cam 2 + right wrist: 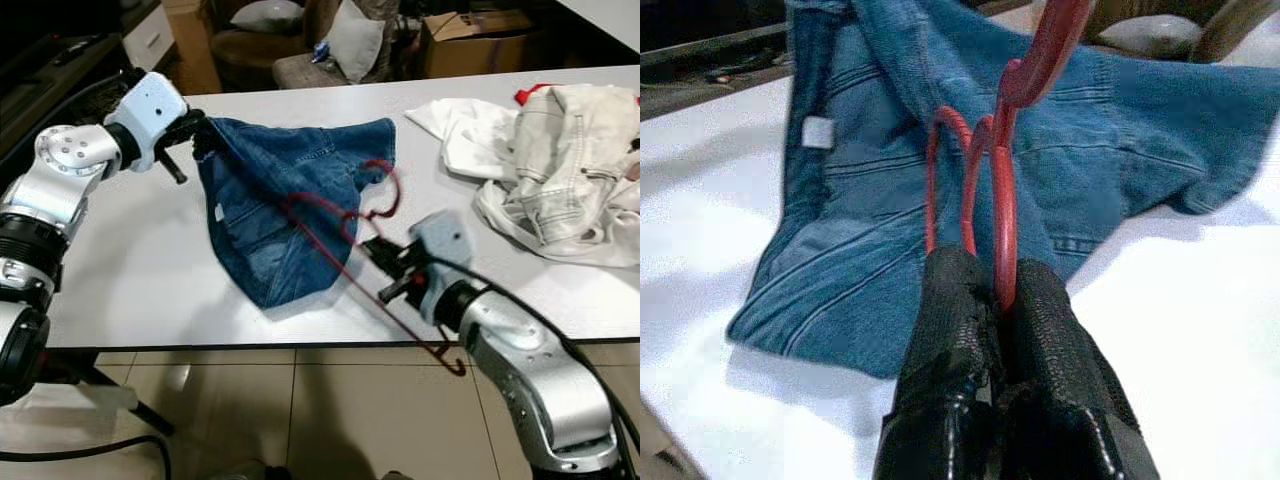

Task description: Hang hanger

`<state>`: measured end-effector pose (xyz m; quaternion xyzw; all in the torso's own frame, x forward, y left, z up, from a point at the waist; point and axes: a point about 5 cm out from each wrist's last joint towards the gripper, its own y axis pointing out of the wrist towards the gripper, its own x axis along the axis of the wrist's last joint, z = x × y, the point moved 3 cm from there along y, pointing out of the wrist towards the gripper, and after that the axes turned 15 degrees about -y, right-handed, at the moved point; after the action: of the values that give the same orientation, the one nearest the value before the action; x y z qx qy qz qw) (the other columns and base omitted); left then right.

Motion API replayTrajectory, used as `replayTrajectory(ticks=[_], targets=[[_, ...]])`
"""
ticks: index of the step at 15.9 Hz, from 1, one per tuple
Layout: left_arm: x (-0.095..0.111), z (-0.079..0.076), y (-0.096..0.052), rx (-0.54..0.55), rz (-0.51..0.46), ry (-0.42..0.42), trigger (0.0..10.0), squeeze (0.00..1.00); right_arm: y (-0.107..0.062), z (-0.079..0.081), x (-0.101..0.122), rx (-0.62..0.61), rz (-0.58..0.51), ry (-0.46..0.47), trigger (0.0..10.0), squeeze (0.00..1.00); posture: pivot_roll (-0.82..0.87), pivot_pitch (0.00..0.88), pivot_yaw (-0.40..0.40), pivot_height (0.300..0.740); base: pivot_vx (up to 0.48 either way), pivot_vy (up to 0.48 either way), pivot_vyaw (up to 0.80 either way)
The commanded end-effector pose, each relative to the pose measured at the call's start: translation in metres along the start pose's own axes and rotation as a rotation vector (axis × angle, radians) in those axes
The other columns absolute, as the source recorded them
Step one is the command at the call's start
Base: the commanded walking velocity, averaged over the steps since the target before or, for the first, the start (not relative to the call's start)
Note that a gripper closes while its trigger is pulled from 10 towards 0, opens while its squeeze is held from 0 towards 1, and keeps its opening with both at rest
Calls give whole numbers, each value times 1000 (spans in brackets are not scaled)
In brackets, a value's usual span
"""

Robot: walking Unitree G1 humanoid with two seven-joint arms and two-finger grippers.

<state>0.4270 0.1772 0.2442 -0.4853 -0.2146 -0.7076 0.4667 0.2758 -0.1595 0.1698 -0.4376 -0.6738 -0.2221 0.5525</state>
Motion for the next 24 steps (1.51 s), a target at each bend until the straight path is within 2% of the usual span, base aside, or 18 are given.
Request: replayTrajectory(ticks=[1, 2, 4, 7, 9, 10, 11, 12, 13, 14, 15, 17, 18, 20, 21, 22, 24], targets=[[-2, 11, -7, 44, 6, 24, 0, 0, 0, -7, 13, -34, -61, -10, 10000, 0, -133, 0, 121, 740, 0, 0, 0], [-2, 16, -10, 68, 7, 26, 0, 0, -1, -8, 23, -35, -116, -5, 10000, 0, -132, 0, 122, 740, 0, 0, 0], [7, 23, -12, 86, -42, -18, 0, 0, -2, -18, 30, -97, -136, -24, 10000, 0, -133, 0, 122, 740, 0, 0, 0], [22, 16, -11, 19, -113, -103, 0, 0, -3, -36, 18, -210, -64, -27, 10000, 0, -134, 0, 124, 740, 0, 0, 0], [57, 5, -13, -76, -290, -275, 0, 0, -5, -49, 3, -330, -3, -7, 10000, 0, -134, 0, 124, 740, 0, 0, 0], [69, 5, -13, -87, -351, -343, 0, 0, -3, -48, 1, -333, 0, 9, 10000, 0, -131, 0, 120, 740, 0, 0, 0], [75, 4, -12, -97, -381, -391, 0, 0, -1, -41, -2, -298, 5, 12, 10000, 0, -131, 0, 120, 740, 0, 0, 0], [75, 0, -9, -109, -365, -410, 0, 0, 3, -26, -2, -200, -11, 0, 10000, 0, -127, 0, 119, 740, 0, 0, 0], [70, -10, -3, -120, -323, -417, 0, 0, 5, -5, 3, -74, -54, 11, 10000, 0, -127, 0, 119, 740, 0, 0, 0], [69, -14, -2, -122, -310, -423, 0, 0, 6, 1, 5, -40, -70, 19, 10000, 0, -127, 0, 119, 740, 0, 0, 0], [60, -29, 6, -111, -258, -443, 0, 0, 3, 24, 12, 96, -123, 42, 10000, 0, -130, 0, 126, 740, 0, 0, 0], [55, -41, 12, -125, -225, -431, 0, 0, 1, 32, 11, 139, -130, 51, 10000, 0, -133, 0, 130, 740, 0, 0, 0], [53, -49, 12, -163, -201, -406, 0, 0, 3, 29, 7, 108, -115, 65, 10000, 0, -135, 0, 133, 740, 0, 0, 0], [44, -72, 4, -315, -113, -312, 0, 0, 14, 6, 2, -57, -96, 132, 10000, 0, -134, 0, 135, 740, 0, 0, 0], [35, -74, 1, -326, -58, -262, 0, 0, 16, -6, 7, -127, -132, 188, 10000, 0, -127, 0, 123, 740, 0, 0, 0], [26, -68, -1, -279, -18, -215, 0, 0, 15, -13, 14, -160, -180, 257, 10000, 0, -123, 0, 118, 740, 0, 0, 0], [22, -54, -5, -203, -2, -194, 0, 0, 13, -19, 15, -185, -200, 324, 10000, 0, -119, 0, 111, 740, 0, 0, 0]])
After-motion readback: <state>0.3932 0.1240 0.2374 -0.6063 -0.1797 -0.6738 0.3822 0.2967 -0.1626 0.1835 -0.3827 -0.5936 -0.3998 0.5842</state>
